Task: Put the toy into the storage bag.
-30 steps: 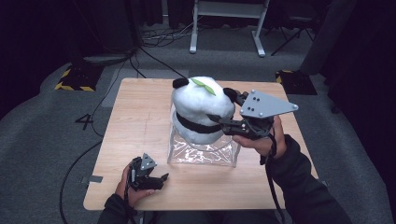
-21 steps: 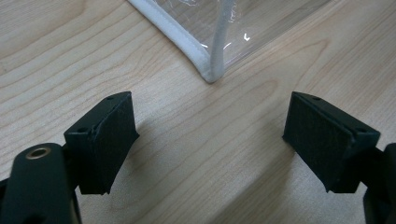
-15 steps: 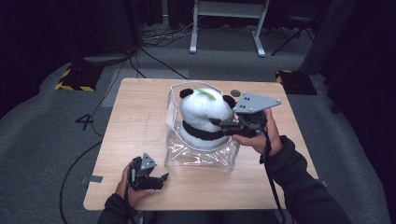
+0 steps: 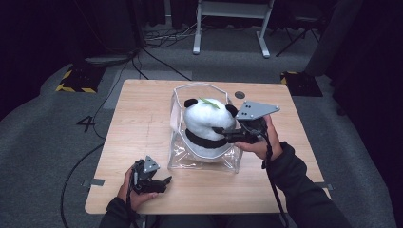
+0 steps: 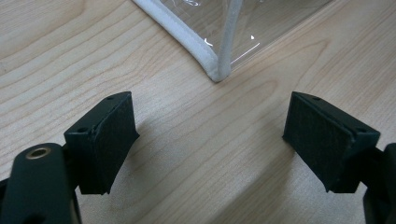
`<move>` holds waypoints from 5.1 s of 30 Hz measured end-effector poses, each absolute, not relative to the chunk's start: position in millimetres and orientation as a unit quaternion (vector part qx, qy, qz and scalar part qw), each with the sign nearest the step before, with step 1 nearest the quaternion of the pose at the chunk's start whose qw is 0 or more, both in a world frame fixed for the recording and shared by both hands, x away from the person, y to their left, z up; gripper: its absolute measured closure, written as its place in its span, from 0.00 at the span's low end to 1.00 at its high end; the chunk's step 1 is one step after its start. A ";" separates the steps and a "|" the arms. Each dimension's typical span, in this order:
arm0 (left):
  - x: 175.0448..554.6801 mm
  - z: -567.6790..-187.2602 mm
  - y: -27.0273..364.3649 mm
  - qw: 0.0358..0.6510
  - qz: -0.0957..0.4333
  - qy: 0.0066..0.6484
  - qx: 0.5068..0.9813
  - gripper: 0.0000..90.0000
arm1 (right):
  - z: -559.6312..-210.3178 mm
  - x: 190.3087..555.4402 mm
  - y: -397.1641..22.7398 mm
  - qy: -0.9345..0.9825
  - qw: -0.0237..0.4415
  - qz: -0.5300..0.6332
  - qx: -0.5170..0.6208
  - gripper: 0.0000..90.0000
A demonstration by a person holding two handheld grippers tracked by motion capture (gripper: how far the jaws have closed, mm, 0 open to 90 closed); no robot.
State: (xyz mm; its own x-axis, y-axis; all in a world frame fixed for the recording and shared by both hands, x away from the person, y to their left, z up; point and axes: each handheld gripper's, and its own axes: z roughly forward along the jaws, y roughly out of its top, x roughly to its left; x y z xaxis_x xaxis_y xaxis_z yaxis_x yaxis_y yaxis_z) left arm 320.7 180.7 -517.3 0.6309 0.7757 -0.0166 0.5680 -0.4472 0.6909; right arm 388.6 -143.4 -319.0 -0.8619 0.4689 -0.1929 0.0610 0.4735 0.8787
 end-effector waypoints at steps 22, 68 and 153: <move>320.7 -517.4 180.7 0.340 0.153 0.401 0.837 0.19 | -340.7 411.0 -155.9 0.851 0.210 0.446 0.182 0.43; 320.7 -517.5 180.6 0.341 0.152 0.402 0.836 0.19 | -342.0 411.8 -164.5 0.873 0.191 0.406 0.190 0.20; 320.7 -517.5 180.6 0.341 0.152 0.402 0.836 0.19 | -304.6 386.0 -230.3 0.842 0.266 0.414 0.221 0.26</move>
